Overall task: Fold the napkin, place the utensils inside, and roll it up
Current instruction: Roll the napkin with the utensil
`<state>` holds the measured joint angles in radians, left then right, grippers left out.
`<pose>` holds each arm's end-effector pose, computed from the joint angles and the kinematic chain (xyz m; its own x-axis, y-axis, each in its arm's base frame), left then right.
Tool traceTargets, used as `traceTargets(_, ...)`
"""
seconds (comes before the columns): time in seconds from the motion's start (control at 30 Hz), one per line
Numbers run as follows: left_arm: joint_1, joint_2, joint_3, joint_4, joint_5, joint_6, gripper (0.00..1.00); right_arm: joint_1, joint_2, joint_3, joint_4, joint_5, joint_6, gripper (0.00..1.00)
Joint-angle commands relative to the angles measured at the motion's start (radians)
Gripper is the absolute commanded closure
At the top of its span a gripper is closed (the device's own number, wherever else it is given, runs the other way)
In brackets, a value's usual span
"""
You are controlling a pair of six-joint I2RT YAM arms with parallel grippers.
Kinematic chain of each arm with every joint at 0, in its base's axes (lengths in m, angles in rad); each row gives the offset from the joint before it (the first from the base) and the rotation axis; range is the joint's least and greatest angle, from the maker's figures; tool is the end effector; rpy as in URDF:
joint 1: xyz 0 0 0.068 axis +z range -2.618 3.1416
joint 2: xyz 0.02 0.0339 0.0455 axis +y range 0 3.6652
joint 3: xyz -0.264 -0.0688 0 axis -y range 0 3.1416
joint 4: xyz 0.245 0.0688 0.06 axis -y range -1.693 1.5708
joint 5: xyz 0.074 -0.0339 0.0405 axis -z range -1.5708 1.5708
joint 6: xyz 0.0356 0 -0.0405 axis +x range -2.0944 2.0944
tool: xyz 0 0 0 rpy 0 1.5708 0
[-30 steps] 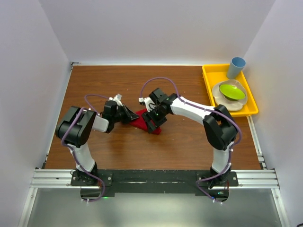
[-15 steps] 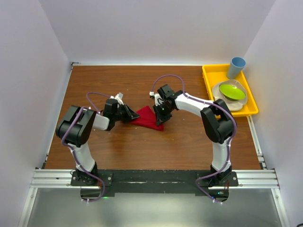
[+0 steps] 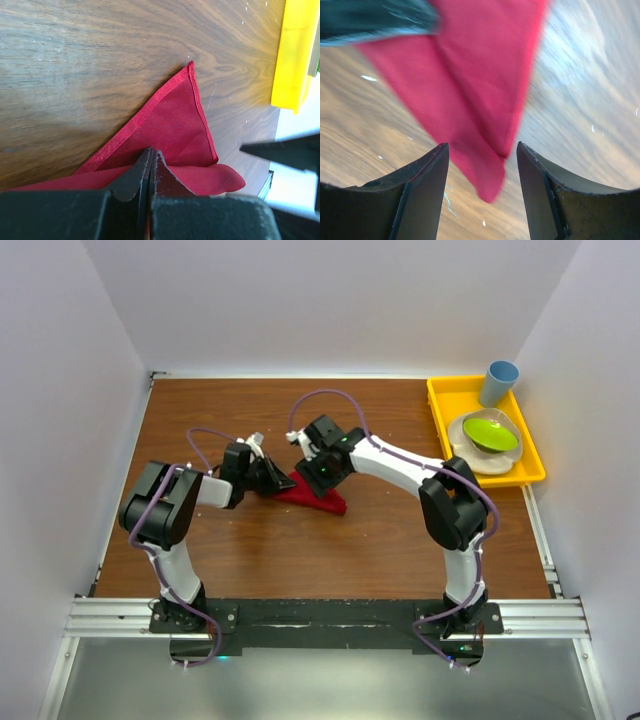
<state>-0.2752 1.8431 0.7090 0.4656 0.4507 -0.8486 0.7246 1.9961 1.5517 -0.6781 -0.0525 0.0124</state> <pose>0.3155 -0.1052 0.1054 -0.8247 -0.4690 -0.3162 -0.0684 0.6376 -0.7673 0.3158 0.2820 0.2041 -0.6831 -0.5882 -0.4328 -0.6705 0.7400 0.0527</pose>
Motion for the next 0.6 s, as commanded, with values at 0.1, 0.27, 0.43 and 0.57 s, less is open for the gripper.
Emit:
traceTargets(0.1,0.014,0.105,0.018,-0.326,-0.098,0.089,1.0,0.136,0.001,0.036,0.08,0.115,-0.146,0.37)
traceTargets(0.27,0.019,0.117,0.044,-0.367,-0.092,0.108,1.0,0.171,0.023,0.024,0.149,0.128,-0.193,0.37)
traceTargets(0.43,0.025,0.125,0.047,-0.375,-0.076,0.108,1.0,0.18,0.067,0.025,0.166,0.171,-0.226,0.38)
traceTargets(0.57,0.03,0.128,0.047,-0.378,-0.07,0.109,1.0,0.182,0.085,0.01,0.181,0.161,-0.226,0.39)
